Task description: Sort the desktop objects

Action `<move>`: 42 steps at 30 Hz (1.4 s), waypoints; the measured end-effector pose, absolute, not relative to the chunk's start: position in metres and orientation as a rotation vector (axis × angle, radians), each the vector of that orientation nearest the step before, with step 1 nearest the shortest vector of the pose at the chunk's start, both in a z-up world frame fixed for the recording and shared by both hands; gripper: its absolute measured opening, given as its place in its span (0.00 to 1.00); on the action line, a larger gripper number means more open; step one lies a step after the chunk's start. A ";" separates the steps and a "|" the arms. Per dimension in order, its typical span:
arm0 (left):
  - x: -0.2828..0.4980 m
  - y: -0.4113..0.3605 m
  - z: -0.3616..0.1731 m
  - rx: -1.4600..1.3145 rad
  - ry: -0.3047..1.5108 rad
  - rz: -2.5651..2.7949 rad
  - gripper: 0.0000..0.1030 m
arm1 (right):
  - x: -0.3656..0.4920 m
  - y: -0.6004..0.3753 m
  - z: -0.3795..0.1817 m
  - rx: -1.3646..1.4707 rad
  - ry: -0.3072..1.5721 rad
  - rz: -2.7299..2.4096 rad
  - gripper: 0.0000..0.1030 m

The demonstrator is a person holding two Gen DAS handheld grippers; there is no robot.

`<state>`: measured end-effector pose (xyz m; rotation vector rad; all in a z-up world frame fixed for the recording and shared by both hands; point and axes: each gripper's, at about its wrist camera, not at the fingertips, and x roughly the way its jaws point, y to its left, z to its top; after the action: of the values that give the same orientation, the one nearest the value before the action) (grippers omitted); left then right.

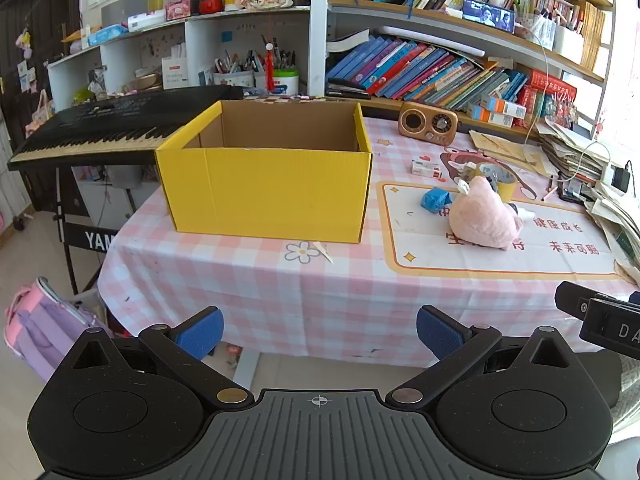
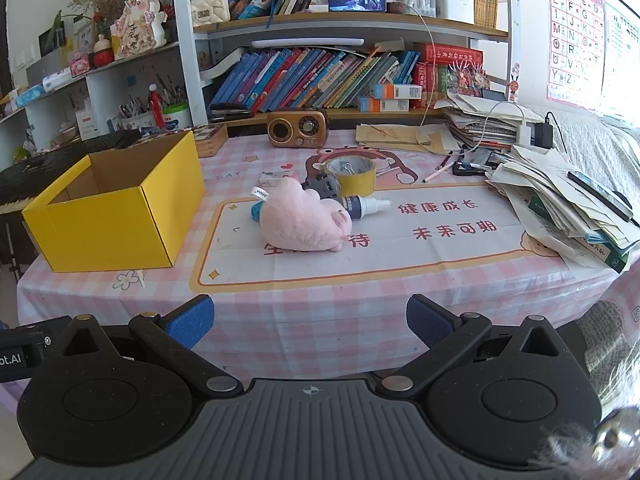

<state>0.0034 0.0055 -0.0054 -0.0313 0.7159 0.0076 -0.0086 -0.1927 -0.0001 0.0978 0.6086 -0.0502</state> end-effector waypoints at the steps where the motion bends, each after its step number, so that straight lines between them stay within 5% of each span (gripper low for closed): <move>1: 0.003 0.005 -0.005 -0.031 0.716 0.008 1.00 | -0.010 -0.193 0.001 0.095 0.611 -0.051 1.00; 42: 0.004 0.001 -0.008 -0.034 0.734 0.011 1.00 | -0.009 -0.201 -0.003 0.104 0.639 -0.059 1.00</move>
<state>0.0043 0.0014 -0.0078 -0.0343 0.7337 0.0114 -0.0089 -0.2010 -0.0025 0.1044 0.6393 -0.0593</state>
